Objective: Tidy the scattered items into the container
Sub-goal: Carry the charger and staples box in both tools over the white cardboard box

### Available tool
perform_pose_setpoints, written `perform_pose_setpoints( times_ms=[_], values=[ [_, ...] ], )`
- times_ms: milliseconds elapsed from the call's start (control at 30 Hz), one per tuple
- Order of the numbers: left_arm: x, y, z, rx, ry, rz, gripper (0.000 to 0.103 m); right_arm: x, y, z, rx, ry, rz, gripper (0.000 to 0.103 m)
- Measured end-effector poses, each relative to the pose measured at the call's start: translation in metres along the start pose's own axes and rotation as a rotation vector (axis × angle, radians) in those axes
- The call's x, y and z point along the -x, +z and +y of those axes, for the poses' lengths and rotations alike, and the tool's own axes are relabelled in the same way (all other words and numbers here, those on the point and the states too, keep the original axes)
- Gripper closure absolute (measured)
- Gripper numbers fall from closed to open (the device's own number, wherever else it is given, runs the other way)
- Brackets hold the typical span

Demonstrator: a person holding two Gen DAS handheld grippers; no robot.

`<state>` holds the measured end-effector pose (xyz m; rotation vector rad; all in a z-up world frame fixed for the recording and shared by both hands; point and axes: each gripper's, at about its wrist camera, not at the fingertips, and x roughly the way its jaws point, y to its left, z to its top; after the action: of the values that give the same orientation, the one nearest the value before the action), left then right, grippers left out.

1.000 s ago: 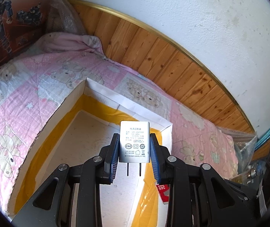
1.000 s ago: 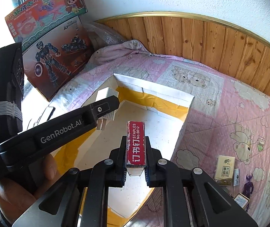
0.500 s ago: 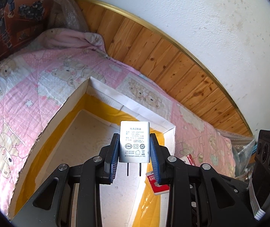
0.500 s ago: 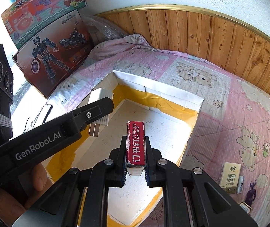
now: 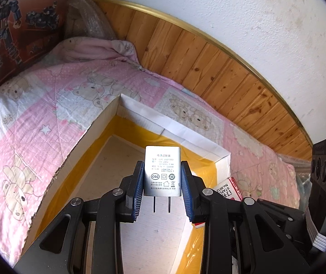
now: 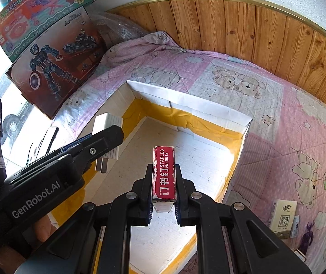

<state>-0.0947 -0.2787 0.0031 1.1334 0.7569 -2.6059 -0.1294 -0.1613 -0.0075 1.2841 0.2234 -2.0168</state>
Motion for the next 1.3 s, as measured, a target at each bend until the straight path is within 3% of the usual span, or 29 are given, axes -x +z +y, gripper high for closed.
perform_pose_setpoints(
  times_ms=[567, 833, 1300],
  values=[
    [-0.039, 0.005, 0.012, 0.028, 0.053, 0.069, 0.072, -0.036, 0.013, -0.011, -0.033, -0.011, 0.083, 0.087],
    [-0.06, 0.005, 0.02, 0.046, 0.118, 0.107, 0.071, -0.048, 0.025, -0.016, -0.02, -0.047, 0.116, 0.087],
    [-0.103, -0.007, 0.038, 0.167, 0.105, 0.275, 0.071, -0.076, 0.037, -0.019, -0.026, -0.082, 0.197, 0.087]
  ],
)
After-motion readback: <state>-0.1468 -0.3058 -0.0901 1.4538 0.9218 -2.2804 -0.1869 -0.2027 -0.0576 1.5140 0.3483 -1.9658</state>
